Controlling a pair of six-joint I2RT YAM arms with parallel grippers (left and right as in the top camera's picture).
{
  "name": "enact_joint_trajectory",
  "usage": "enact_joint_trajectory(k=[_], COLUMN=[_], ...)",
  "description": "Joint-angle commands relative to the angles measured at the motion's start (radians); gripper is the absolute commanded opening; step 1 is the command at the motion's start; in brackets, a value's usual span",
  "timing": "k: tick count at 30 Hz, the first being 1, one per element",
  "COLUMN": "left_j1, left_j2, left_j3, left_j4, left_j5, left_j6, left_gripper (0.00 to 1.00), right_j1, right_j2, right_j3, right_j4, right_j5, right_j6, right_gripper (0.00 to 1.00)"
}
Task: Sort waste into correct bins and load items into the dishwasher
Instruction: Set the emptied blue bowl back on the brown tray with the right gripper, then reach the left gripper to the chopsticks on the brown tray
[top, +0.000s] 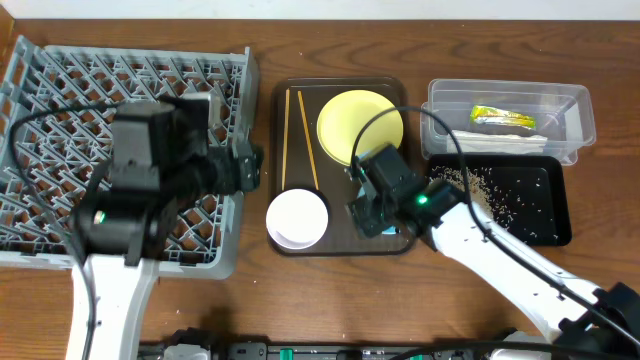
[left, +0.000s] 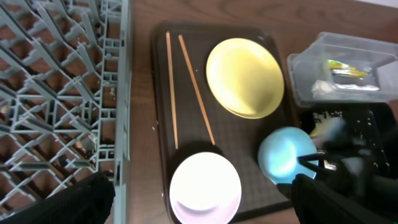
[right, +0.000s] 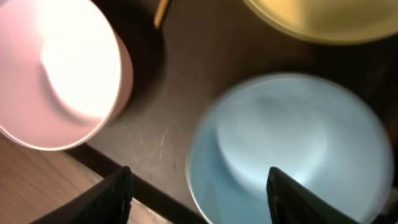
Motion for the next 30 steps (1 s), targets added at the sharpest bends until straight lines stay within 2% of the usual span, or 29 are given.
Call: enact_joint_trajectory(k=[1,5,8,10,13,17,22,30], left_j1=[-0.008,-0.052,-0.103,-0.149,-0.196,-0.235,-0.245,-0.247], left_j2=[0.083,0.213,0.321,0.415,0.529,0.649,0.727,0.740], left_j3=[0.002,0.019,0.045,0.073,0.117,0.142,0.142,0.137], left_j4=[0.022,0.062,0.100,0.121,0.121,0.146,0.183,0.187], left_j5=[-0.003,-0.003,-0.019,-0.085,-0.174,-0.202,-0.212,-0.212], left_j6=[-0.024,-0.023,-0.023,-0.025,-0.027,-0.053,-0.109,-0.132], left_gripper=[0.94,0.90,0.89,0.86,0.84,0.80,0.79,0.78], right_j1=[-0.048,-0.138,-0.195,-0.227,-0.242,-0.239,-0.239,-0.239], right_j2=[-0.039,-0.061,-0.075,-0.083,-0.084,-0.084,-0.084,-0.083], right_j3=[0.103,0.206,0.249,0.255,0.255,0.254,0.254,0.254], right_j4=[-0.040,-0.112,-0.140,-0.146,-0.171,-0.206,-0.218,-0.219], right_j5=[0.015,0.000,-0.080,-0.130,-0.151,-0.149,-0.146,-0.146], right_j6=[0.023,0.114,0.115,0.116,0.116,0.115,0.116,0.116], right_gripper=[0.68,0.64,0.60,0.57,0.54,0.54,0.53,0.54])
